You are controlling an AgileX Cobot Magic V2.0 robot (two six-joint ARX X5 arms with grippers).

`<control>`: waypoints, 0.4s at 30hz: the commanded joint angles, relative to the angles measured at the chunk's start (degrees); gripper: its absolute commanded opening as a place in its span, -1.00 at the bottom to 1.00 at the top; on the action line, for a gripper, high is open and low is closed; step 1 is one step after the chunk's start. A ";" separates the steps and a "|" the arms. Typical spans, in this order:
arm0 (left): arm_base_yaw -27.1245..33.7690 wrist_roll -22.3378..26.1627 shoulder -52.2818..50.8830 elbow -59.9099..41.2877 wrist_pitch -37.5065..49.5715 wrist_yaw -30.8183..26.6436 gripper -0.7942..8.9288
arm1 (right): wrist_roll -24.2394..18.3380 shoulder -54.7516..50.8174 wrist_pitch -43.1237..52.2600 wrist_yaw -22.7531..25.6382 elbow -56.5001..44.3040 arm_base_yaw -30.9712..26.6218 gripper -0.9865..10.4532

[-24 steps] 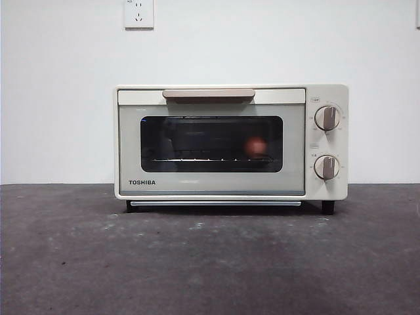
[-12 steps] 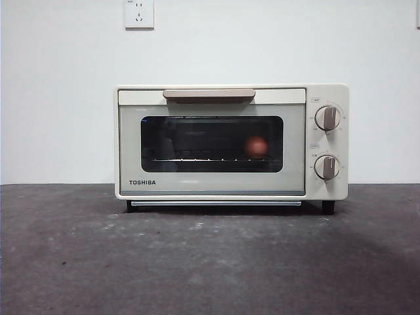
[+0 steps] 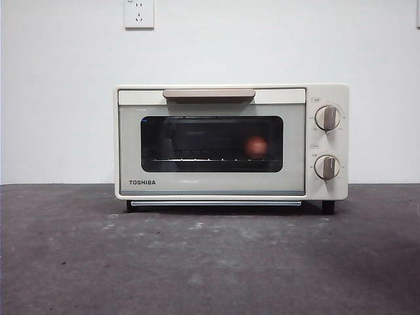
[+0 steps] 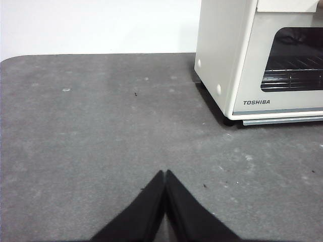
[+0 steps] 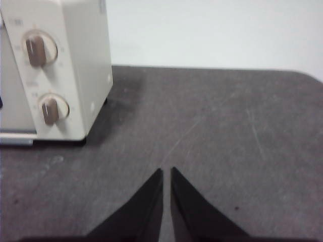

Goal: Eggoven

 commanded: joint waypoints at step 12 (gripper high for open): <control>0.11 -0.09 -0.13 -1.27 -0.87 0.13 -0.82 | 0.74 0.00 -1.77 0.04 -0.26 0.00 -0.82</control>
